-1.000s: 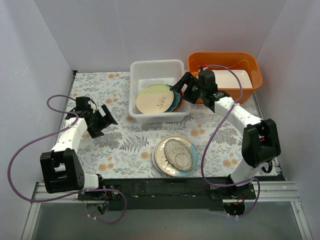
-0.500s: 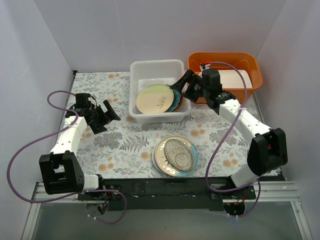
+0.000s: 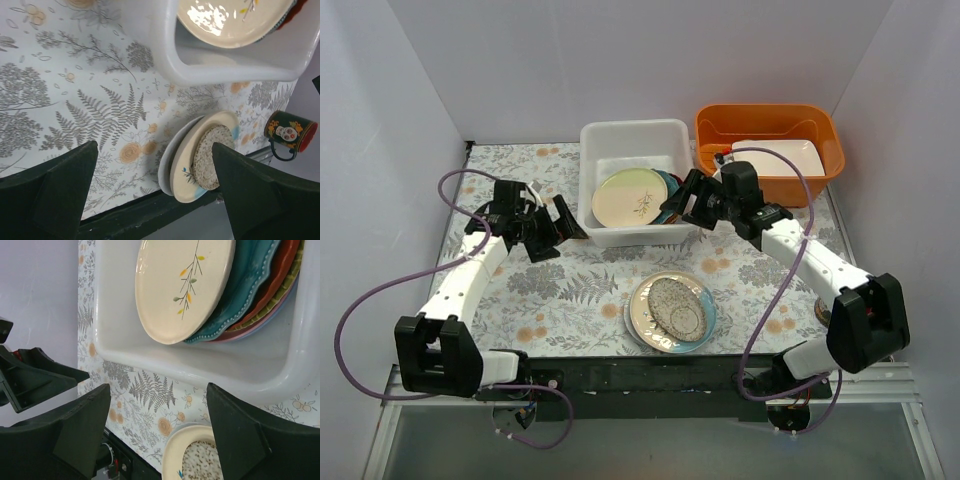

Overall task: Place the plates into the plastic bin on the countertop
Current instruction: Place the plate in the plastic bin, then pick up the plate from the corner of the board.

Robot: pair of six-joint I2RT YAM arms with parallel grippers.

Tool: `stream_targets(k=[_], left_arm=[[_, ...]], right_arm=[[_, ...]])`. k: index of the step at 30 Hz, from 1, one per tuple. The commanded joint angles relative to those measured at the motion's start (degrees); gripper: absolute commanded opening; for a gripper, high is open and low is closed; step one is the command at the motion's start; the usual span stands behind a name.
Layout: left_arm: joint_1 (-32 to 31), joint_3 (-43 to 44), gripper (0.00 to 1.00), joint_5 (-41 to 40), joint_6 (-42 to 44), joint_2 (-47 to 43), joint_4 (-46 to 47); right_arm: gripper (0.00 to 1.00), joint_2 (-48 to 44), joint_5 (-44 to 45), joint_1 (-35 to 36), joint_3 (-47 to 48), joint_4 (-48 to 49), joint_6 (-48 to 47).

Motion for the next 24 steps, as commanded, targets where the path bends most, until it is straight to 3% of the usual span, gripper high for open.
stream_targets(k=[1, 16, 24], left_arm=[[-4.8, 2.5, 0.98, 1.6, -3.7, -0.9, 1.9], [-23.2, 4.4, 0.98, -2.8, -12.4, 2.7, 6.5], [-27.0, 6.4, 0.98, -3.6, -12.3, 5.8, 7.1]], right_arm=[[0.82, -4.8, -0.6, 0.0, -0.3, -0.6, -3.1], [0.71, -14.8, -2.3, 0.1, -12.3, -6.4, -6.1], [0.7, -22.0, 0.3, 0.1, -16.4, -12.0, -8.3]])
